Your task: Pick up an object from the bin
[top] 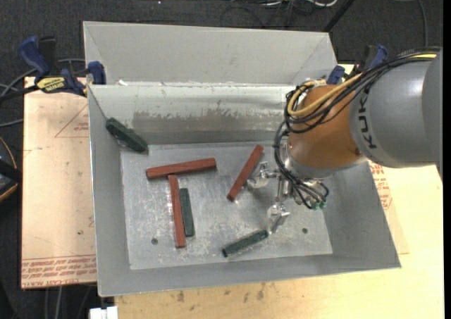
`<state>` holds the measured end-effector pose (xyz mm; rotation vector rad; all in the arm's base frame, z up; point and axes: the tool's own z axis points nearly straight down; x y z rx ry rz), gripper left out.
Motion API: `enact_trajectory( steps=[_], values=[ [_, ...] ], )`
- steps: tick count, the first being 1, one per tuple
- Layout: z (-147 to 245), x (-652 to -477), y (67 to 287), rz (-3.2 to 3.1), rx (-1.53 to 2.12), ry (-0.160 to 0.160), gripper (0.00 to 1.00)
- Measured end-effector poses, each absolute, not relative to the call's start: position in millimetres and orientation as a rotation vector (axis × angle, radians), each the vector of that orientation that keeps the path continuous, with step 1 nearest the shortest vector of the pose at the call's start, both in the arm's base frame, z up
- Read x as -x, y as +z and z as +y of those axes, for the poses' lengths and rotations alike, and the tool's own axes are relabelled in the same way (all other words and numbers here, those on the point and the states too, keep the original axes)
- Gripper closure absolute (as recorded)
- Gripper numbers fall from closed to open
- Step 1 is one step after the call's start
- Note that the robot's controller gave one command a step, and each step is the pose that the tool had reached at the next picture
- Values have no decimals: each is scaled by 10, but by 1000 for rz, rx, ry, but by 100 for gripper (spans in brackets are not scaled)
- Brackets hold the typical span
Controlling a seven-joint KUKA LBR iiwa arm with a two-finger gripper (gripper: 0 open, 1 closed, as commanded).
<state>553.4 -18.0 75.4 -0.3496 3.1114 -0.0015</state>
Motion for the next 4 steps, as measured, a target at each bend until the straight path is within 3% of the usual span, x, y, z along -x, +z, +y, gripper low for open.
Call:
enact_trajectory(
  steps=[2,3,4],
  values=[
    [-162,-5494,757,3103,356,-5,0],
    [-11,-5172,772,3049,610,-10,0],
    [102,-5035,764,3021,768,-9,0]
  ],
)
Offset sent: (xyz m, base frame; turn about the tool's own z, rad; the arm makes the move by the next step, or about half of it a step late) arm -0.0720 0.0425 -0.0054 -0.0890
